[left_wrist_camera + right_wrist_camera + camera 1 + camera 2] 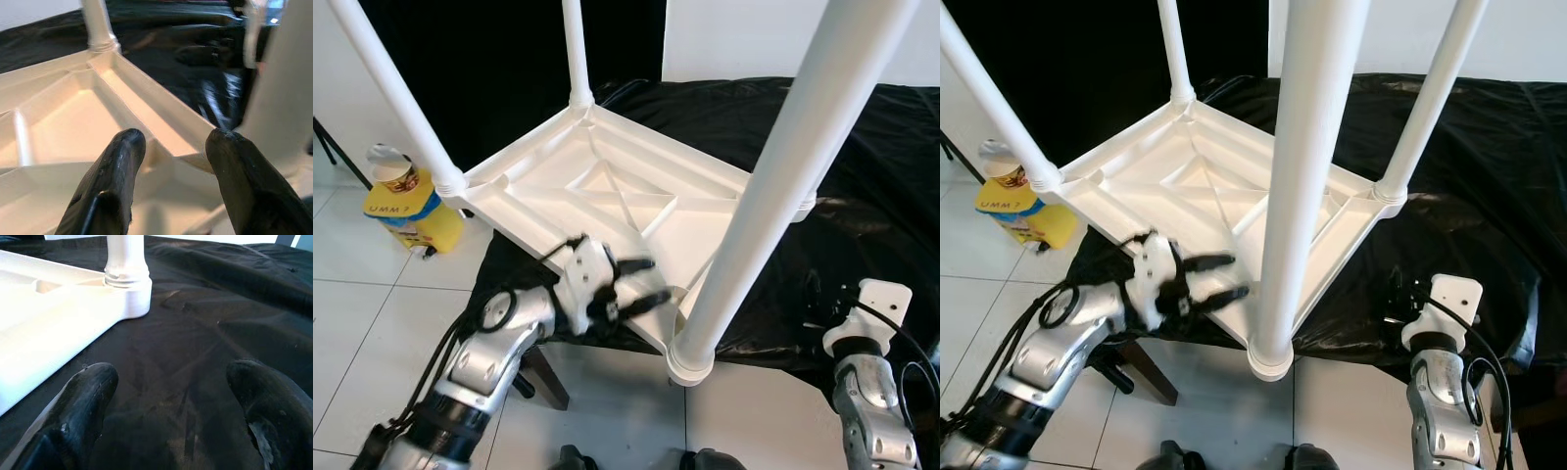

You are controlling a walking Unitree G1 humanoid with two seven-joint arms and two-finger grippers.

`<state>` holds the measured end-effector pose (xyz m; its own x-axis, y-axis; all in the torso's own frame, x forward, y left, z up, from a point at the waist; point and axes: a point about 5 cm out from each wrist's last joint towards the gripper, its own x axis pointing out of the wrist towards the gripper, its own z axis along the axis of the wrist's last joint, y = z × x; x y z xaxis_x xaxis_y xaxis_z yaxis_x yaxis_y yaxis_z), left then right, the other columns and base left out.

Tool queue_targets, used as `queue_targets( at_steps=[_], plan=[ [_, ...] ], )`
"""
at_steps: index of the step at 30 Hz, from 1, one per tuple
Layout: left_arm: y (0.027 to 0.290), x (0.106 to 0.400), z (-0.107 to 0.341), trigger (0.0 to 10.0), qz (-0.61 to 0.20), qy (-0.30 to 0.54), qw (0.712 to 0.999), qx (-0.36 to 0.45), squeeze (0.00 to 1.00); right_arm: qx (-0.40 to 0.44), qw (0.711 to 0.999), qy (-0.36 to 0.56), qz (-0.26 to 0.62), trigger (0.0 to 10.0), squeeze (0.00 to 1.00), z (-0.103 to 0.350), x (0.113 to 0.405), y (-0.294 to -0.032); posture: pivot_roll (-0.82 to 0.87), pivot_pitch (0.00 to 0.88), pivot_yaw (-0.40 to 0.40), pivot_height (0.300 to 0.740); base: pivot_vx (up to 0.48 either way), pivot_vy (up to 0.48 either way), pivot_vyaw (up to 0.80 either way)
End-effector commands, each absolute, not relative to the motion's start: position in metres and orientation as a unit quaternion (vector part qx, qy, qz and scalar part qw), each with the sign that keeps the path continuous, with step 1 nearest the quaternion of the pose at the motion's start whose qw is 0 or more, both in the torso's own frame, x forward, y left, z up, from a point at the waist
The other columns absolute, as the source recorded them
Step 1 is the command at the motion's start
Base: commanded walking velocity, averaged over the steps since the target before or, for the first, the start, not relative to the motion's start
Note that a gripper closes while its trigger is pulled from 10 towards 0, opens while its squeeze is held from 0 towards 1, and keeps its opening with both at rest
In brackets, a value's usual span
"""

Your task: Building children table

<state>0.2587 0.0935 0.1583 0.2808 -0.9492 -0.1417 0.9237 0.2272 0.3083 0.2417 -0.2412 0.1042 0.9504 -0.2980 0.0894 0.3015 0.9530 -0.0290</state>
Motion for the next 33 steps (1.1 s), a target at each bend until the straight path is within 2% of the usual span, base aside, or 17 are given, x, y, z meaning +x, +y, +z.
queue_targets(
  at_steps=[1,4,8,9,12,13,16,18,20,22,23,25,33],
  plan=[
    [0.093,0.252,0.154,10.0,-0.626,-0.03,0.756,0.192,0.0,-0.022,0.987,-0.042,-0.154,10.0,0.0,0.103,0.239,-0.24,-0.06,0.115,0.03,0.74,0.0,0.0,0.0],
    [0.102,0.251,0.138,10.0,-0.628,0.001,0.74,0.24,0.0,-0.017,0.987,-0.046,-0.156,10.0,0.0,0.104,0.243,-0.237,-0.07,0.118,0.033,0.74,0.0,0.0,0.0],
    [0.105,0.251,0.133,10.0,-0.627,0.009,0.735,0.259,0.0,-0.015,0.986,-0.047,-0.156,10.0,0.0,0.105,0.244,-0.235,-0.07,0.118,0.033,0.74,0.0,0.0,0.0],
    [0.108,0.252,0.127,10.0,-0.623,0.017,0.727,0.287,0.0,-0.013,0.987,-0.048,-0.155,10.0,0.0,0.105,0.244,-0.234,-0.07,0.12,0.033,0.74,0.0,0.0,0.0],
    [0.108,0.252,0.127,10.0,-0.623,0.017,0.727,0.287,0.0,-0.013,0.987,-0.048,-0.155,10.0,0.0,0.105,0.244,-0.234,-0.07,0.12,0.033,0.74,0.0,0.0,0.0],
    [0.11,0.254,0.122,10.0,-0.617,0.024,0.721,0.313,0.0,-0.011,0.987,-0.048,-0.153,10.0,0.0,0.105,0.245,-0.232,-0.07,0.12,0.033,0.74,0.0,0.0,0.0],
    [0.113,0.271,0.114,10.0,-0.565,0.038,0.728,0.387,0.0,-0.008,0.987,-0.051,-0.153,10.0,0.0,0.107,0.245,-0.23,-0.08,0.122,0.036,0.74,0.0,0.0,0.0],
    [0.113,0.271,0.114,10.0,-0.565,0.038,0.728,0.387,0.0,-0.008,0.987,-0.051,-0.153,10.0,0.0,0.107,0.245,-0.23,-0.08,0.122,0.036,0.74,0.0,0.0,0.0],
    [0.112,0.292,0.115,10.0,-0.509,0.036,0.746,0.429,0.0,-0.004,0.986,-0.054,-0.155,10.0,0.0,0.11,0.245,-0.228,-0.09,0.121,0.041,0.74,0.0,0.0,0.0],
    [0.109,0.308,0.123,10.0,-0.467,0.025,0.777,0.422,0.0,-0.001,0.986,-0.057,-0.157,10.0,0.0,0.11,0.244,-0.227,-0.1,0.121,0.045,0.74,0.0,0.0,0.0],
    [0.109,0.308,0.123,10.0,-0.467,0.025,0.777,0.422,0.0,-0.001,0.986,-0.057,-0.157,10.0,0.0,0.11,0.244,-0.227,-0.1,0.121,0.045,0.74,0.0,0.0,0.0],
    [0.107,0.321,0.131,10.0,-0.438,0.012,0.796,0.418,0.0,0.0,0.986,-0.059,-0.156,10.0,0.0,0.109,0.24,-0.224,-0.1,0.125,0.054,0.74,0.0,0.0,0.0],
    [0.095,0.341,0.14,10.0,-0.41,-0.005,0.812,0.415,0.0,0.006,0.987,-0.06,-0.15,10.0,0.0,0.107,0.232,-0.22,-0.12,0.118,0.06,0.74,0.0,0.0,0.0]
  ],
)
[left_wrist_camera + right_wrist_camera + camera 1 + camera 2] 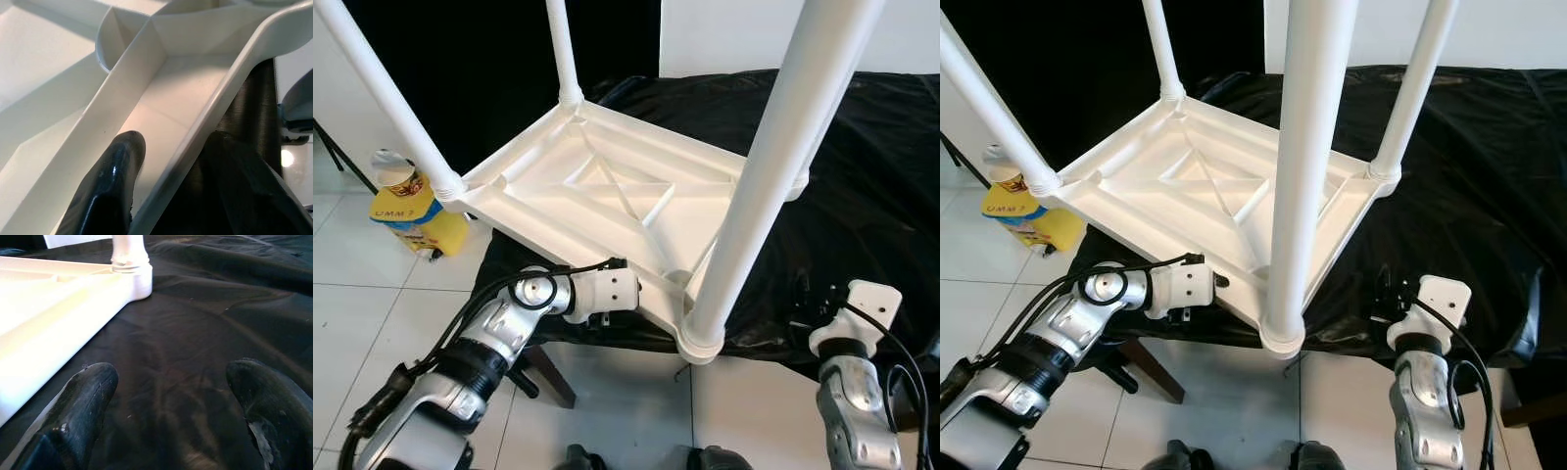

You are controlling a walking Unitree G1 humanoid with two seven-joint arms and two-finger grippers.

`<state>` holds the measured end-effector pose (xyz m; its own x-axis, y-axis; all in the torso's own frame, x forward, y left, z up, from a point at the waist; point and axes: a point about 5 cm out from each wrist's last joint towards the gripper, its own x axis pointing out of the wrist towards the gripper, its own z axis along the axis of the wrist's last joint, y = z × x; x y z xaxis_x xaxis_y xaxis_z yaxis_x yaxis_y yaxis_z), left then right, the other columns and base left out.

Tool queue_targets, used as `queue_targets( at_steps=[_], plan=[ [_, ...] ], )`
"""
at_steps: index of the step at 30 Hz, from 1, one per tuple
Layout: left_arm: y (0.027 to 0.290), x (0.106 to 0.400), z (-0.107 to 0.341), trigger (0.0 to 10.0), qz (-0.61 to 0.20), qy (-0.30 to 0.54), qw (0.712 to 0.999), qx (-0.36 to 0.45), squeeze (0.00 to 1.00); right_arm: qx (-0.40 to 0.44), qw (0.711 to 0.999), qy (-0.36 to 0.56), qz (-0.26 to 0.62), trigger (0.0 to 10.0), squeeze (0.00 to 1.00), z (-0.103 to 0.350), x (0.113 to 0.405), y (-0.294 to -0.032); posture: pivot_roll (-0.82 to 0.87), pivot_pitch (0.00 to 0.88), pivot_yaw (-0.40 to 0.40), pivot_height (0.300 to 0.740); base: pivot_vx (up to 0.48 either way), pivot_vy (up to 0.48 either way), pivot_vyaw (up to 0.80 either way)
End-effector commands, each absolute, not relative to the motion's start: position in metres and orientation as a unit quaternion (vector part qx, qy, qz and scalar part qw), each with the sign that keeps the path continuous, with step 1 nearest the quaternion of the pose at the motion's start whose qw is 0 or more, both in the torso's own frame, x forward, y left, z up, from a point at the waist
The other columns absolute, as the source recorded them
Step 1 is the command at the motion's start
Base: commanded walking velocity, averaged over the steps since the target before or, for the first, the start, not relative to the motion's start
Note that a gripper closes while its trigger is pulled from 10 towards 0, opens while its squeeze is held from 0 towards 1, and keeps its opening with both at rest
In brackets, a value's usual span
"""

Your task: Building children table

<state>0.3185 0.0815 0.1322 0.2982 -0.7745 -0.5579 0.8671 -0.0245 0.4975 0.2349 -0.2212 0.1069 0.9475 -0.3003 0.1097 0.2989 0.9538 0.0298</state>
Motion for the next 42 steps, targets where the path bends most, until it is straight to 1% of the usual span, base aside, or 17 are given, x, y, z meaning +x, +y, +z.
queue_targets(
  at_steps=[1,3,6,8,11,15,18,20,25,27,28,29,30,31,33,36,42],
  plan=[
    [0.095,0.341,0.14,10.0,-0.41,-0.005,0.812,0.415,0.0,0.006,0.987,-0.06,-0.15,10.0,0.0,0.107,0.232,-0.22,-0.12,0.118,0.06,0.74,0.0,0.0,0.0],
    [0.087,0.348,0.144,10.0,-0.4,-0.013,0.819,0.412,0.0,0.008,0.987,-0.06,-0.149,10.0,0.0,0.107,0.23,-0.22,-0.12,0.117,0.059,0.74,0.0,0.0,0.0],
    [0.063,0.366,0.151,10.0,-0.368,-0.024,0.854,0.367,0.0,0.007,0.989,-0.066,-0.131,10.0,0.0,0.11,0.228,-0.22,-0.14,0.104,0.049,0.74,0.0,0.0,0.0],
    [0.063,0.366,0.151,10.0,-0.368,-0.024,0.854,0.367,0.0,0.007,0.989,-0.066,-0.131,10.0,0.0,0.11,0.228,-0.22,-0.14,0.104,0.049,0.74,0.0,0.0,0.0],
    [0.043,0.372,0.154,10.0,-0.351,-0.021,0.888,0.297,0.0,-0.004,0.991,-0.073,-0.113,10.0,0.0,0.115,0.22,-0.224,-0.15,0.092,0.039,0.74,0.0,0.0,0.0],
    [0.038,0.373,0.157,10.0,-0.343,-0.03,0.893,0.289,0.0,-0.003,0.992,-0.078,-0.098,10.0,0.0,0.118,0.213,-0.224,-0.16,0.085,0.034,0.74,0.0,0.0,0.0],
    [0.04,0.379,0.163,10.0,-0.322,-0.036,0.907,0.269,0.0,-0.015,0.996,-0.076,-0.05,10.0,0.0,0.123,0.203,-0.219,-0.18,0.07,0.021,0.74,0.0,0.0,0.0],
    [0.04,0.379,0.163,10.0,-0.322,-0.036,0.907,0.269,0.0,-0.015,0.996,-0.076,-0.05,10.0,0.0,0.123,0.203,-0.219,-0.18,0.07,0.021,0.74,0.0,0.0,0.0],
    [0.054,0.379,0.157,10.0,-0.312,-0.04,0.909,0.273,0.0,-0.043,0.996,-0.074,0.037,10.0,0.0,0.132,0.195,-0.217,-0.17,0.061,0.012,0.74,0.0,0.0,0.0],
    [0.054,0.379,0.157,10.0,-0.312,-0.04,0.909,0.273,0.0,-0.043,0.996,-0.074,0.037,10.0,0.0,0.132,0.195,-0.217,-0.17,0.061,0.012,0.74,0.0,0.0,0.0],
    [0.065,0.376,0.153,10.0,-0.314,-0.042,0.914,0.252,0.0,-0.053,0.993,-0.061,0.086,10.0,0.0,0.135,0.193,-0.22,-0.16,0.056,0.002,0.74,0.0,0.0,0.0],
    [0.065,0.376,0.153,10.0,-0.314,-0.042,0.914,0.252,0.0,-0.053,0.993,-0.061,0.086,10.0,0.0,0.135,0.193,-0.22,-0.16,0.056,0.002,0.74,0.0,0.0,0.0],
    [0.077,0.373,0.151,10.0,-0.317,-0.051,0.917,0.236,0.0,-0.06,0.989,-0.045,0.13,10.0,0.0,0.138,0.191,-0.223,-0.15,0.057,-0.003,0.74,0.0,0.0,0.0],
    [0.077,0.373,0.151,10.0,-0.317,-0.051,0.917,0.236,0.0,-0.06,0.989,-0.045,0.13,10.0,0.0,0.138,0.191,-0.223,-0.15,0.057,-0.003,0.74,0.0,0.0,0.0],
    [0.092,0.367,0.151,10.0,-0.324,-0.069,0.922,0.202,0.0,-0.077,0.98,-0.026,0.184,10.0,0.0,0.144,0.19,-0.229,-0.15,0.058,-0.008,0.74,0.0,0.0,0.0],
    [0.099,0.357,0.16,10.0,-0.341,-0.106,0.918,0.171,0.0,-0.089,0.971,-0.019,0.222,10.0,0.0,0.151,0.197,-0.23,-0.12,0.064,-0.03,0.74,0.0,0.0,0.0],
    [0.1,0.341,0.17,10.0,-0.368,-0.144,0.904,0.163,0.0,-0.089,0.962,-0.017,0.257,10.0,0.0,0.156,0.212,-0.226,-0.08,0.07,-0.048,0.74,0.0,0.0,0.0]
  ],
)
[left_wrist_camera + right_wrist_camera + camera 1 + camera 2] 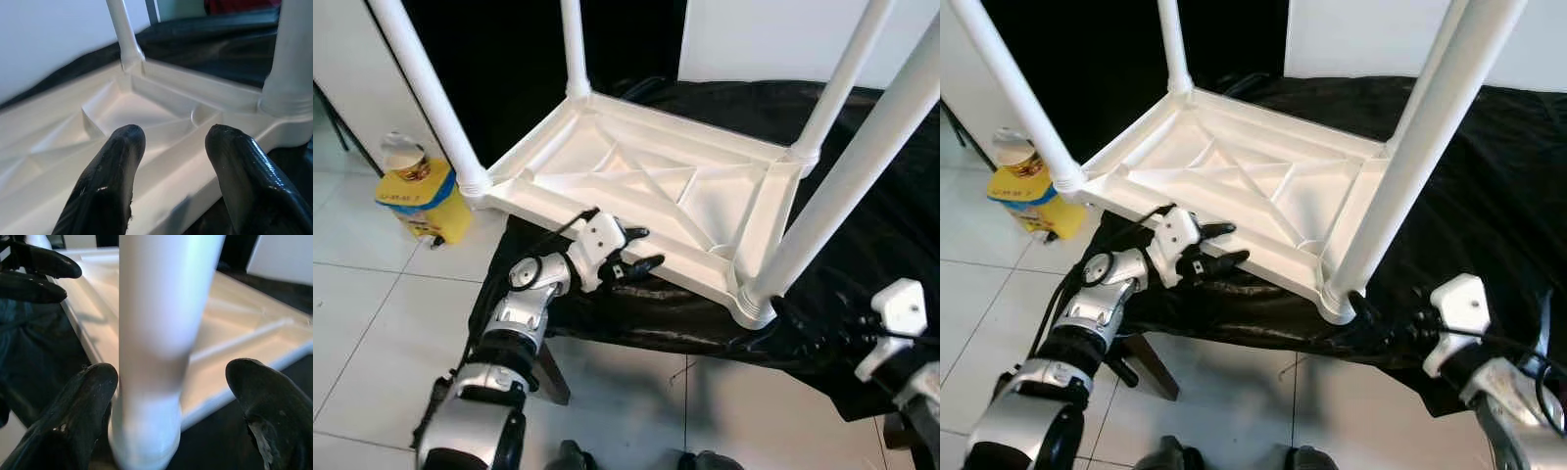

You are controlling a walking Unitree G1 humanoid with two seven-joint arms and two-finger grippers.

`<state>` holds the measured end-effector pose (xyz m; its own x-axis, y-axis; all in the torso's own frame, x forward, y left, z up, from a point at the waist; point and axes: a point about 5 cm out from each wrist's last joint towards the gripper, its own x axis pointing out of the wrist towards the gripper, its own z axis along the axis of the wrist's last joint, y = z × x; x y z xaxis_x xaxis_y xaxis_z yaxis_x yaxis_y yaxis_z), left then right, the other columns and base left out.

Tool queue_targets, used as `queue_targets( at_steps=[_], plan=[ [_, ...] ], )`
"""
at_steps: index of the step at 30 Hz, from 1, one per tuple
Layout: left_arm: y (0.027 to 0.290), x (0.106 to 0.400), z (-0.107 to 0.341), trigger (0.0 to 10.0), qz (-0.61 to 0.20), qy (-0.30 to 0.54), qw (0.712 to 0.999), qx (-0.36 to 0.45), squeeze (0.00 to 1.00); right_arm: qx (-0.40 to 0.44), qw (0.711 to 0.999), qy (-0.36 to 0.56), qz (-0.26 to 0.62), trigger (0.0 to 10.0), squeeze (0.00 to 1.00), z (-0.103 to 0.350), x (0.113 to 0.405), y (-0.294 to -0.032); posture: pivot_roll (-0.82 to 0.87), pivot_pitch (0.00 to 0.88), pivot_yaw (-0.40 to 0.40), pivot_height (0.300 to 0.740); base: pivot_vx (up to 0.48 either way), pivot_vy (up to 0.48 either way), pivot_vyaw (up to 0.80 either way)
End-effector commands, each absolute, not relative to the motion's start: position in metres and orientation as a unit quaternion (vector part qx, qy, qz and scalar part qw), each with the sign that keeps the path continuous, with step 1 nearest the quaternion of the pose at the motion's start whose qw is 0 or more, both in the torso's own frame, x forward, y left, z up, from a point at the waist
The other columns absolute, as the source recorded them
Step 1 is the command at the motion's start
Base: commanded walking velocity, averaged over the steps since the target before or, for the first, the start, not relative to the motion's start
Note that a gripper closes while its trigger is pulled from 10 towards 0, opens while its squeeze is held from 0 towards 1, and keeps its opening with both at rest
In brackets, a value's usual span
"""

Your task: Building children table

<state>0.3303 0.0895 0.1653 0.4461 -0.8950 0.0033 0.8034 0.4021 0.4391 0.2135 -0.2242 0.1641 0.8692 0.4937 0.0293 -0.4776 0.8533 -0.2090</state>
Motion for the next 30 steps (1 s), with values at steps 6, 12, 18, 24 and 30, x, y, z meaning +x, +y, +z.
queue_targets(
  at_steps=[6,12,18,24,30],
  plan=[
    [0.093,0.31,0.179,10.0,-0.402,-0.172,0.891,0.125,0.0,-0.089,0.95,-0.019,0.3,10.0,0.0,0.151,0.237,-0.208,-0.03,0.082,-0.062,0.74,0.0,0.0,0.0],
    [0.091,0.287,0.184,10.0,-0.405,-0.172,0.894,0.087,0.0,-0.057,0.947,-0.016,0.317,10.0,0.0,0.137,0.26,-0.187,0.02,0.089,-0.059,0.74,0.0,0.0,0.0],
    [0.086,0.281,0.186,10.0,-0.417,-0.159,0.893,0.066,0.0,-0.051,0.947,-0.017,0.317,4.2,0.0,0.132,0.271,-0.181,0.02,0.091,-0.041,0.74,0.0,0.0,0.0],
    [0.076,0.28,0.187,10.0,-0.418,-0.149,0.895,0.055,0.0,-0.044,0.95,-0.024,0.308,0.0,0.0,0.13,0.276,-0.179,0.01,0.094,-0.033,0.74,0.0,0.0,0.0],
    [0.066,0.273,0.182,10.0,-0.418,-0.122,0.899,0.044,0.0,-0.034,0.961,-0.023,0.273,2.2,0.0,0.122,0.276,-0.185,0.01,0.077,-0.013,0.74,0.0,0.0,0.0]
  ],
)
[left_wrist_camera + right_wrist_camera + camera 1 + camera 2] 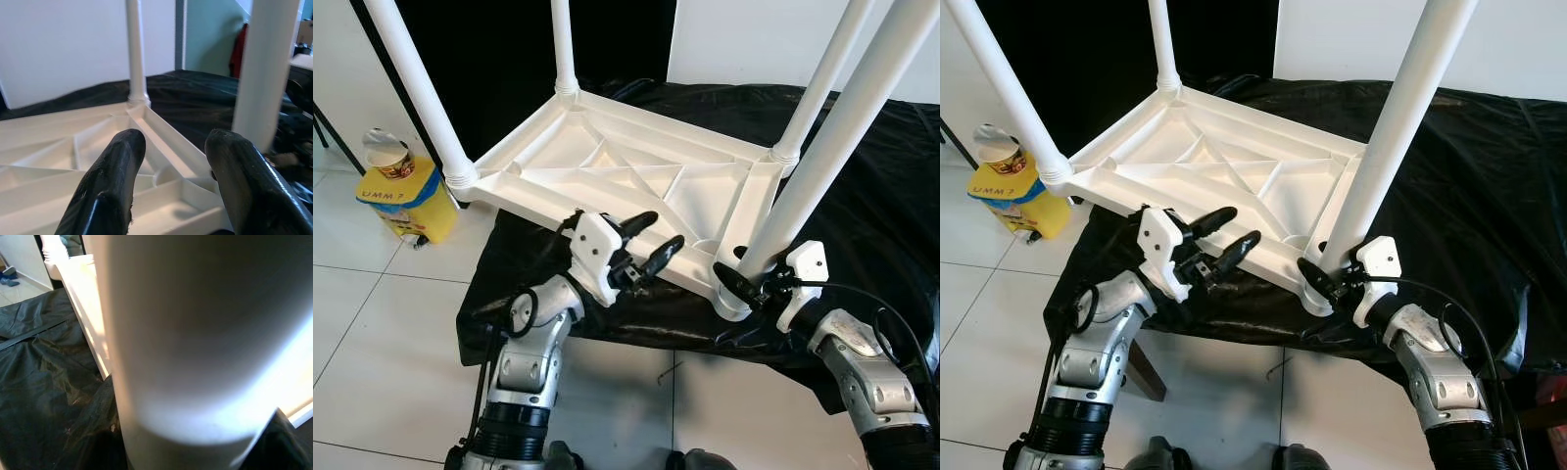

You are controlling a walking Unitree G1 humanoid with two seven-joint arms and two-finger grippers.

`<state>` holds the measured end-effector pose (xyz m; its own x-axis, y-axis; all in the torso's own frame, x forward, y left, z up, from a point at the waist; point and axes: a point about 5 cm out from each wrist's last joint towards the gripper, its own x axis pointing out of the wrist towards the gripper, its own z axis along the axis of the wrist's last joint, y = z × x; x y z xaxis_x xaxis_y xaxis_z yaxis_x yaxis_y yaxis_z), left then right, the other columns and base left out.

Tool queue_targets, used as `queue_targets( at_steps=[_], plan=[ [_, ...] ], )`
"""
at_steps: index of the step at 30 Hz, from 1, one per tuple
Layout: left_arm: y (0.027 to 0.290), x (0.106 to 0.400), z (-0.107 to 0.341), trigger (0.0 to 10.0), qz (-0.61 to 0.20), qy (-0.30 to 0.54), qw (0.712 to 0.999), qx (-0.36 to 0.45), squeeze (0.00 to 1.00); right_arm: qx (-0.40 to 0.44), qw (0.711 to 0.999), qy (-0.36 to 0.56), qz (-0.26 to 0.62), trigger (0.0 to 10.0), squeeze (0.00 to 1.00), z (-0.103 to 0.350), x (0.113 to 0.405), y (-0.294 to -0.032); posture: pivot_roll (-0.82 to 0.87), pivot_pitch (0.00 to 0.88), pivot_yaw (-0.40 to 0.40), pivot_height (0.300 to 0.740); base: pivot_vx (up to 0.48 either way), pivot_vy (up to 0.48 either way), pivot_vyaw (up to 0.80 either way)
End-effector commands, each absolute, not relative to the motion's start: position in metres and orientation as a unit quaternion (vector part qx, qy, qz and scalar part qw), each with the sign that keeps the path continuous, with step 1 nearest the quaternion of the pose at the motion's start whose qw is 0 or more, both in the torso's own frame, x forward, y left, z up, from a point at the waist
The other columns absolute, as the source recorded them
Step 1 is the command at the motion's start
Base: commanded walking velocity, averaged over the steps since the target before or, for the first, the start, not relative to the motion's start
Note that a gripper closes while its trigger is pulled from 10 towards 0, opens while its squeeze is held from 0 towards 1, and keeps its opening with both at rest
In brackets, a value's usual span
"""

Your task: Building children table

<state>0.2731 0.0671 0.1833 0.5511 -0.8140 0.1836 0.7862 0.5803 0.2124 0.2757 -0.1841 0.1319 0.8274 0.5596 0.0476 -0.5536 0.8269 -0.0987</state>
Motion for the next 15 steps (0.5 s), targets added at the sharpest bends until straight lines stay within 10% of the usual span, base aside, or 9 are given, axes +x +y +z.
queue_targets(
  at_steps=[1,2,3,15],
  plan=[
    [0.066,0.273,0.182,10.0,-0.418,-0.122,0.899,0.044,0.0,-0.034,0.961,-0.023,0.273,2.2,0.0,0.122,0.276,-0.185,0.01,0.077,-0.013,0.74,0.0,0.0,0.0],
    [0.066,0.273,0.182,10.0,-0.418,-0.122,0.899,0.044,0.0,-0.034,0.961,-0.023,0.273,2.2,0.0,0.122,0.276,-0.185,0.01,0.077,-0.013,0.74,0.0,0.0,0.0],
    [0.064,0.269,0.182,10.0,-0.425,-0.121,0.896,0.046,0.0,-0.028,0.967,-0.025,0.252,10.0,0.0,0.121,0.275,-0.186,-0.01,0.07,-0.005,0.74,0.0,0.0,0.0],
    [0.048,0.271,0.17,10.0,-0.437,-0.069,0.895,0.064,0.0,0.026,0.999,-0.011,-0.022,10.0,0.0,0.101,0.268,-0.172,-0.03,0.063,0.014,0.74,0.0,0.0,0.0]
  ],
)
